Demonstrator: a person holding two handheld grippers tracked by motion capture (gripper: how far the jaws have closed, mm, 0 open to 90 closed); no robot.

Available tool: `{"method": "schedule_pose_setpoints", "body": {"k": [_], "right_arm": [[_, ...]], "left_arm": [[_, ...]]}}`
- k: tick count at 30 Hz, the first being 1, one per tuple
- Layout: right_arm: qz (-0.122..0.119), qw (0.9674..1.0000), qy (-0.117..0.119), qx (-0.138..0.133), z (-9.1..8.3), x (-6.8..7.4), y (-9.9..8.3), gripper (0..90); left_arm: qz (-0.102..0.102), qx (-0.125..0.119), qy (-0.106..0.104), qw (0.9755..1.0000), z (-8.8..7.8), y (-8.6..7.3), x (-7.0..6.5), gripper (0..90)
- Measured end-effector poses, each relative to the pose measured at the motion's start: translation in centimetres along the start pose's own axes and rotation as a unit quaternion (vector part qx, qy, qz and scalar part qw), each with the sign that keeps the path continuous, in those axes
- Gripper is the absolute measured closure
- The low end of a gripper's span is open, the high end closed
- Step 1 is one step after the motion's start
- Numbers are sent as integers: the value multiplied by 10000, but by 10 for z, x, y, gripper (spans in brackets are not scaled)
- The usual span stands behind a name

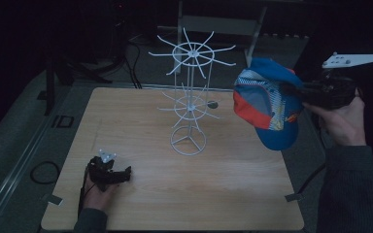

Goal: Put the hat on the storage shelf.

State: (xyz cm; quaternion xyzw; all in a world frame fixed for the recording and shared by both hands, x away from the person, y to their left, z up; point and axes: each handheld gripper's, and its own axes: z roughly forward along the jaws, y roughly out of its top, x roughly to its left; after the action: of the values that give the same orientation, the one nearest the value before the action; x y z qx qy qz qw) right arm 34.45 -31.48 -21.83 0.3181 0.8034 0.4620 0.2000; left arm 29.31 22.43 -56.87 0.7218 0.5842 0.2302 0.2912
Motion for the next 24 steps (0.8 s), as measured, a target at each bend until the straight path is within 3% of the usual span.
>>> {"method": "schedule_pose_setpoints", "body": {"k": [17,24], "right_arm": [[187,9995,-78,-236,-7,-1,12,885],[330,9983,-64,-479,-13,-2,19,886]], "left_arm": [[-3,-2,-1,10000,0,0,0,23],[-5,-3,0,10000,0,0,0,23]]}}
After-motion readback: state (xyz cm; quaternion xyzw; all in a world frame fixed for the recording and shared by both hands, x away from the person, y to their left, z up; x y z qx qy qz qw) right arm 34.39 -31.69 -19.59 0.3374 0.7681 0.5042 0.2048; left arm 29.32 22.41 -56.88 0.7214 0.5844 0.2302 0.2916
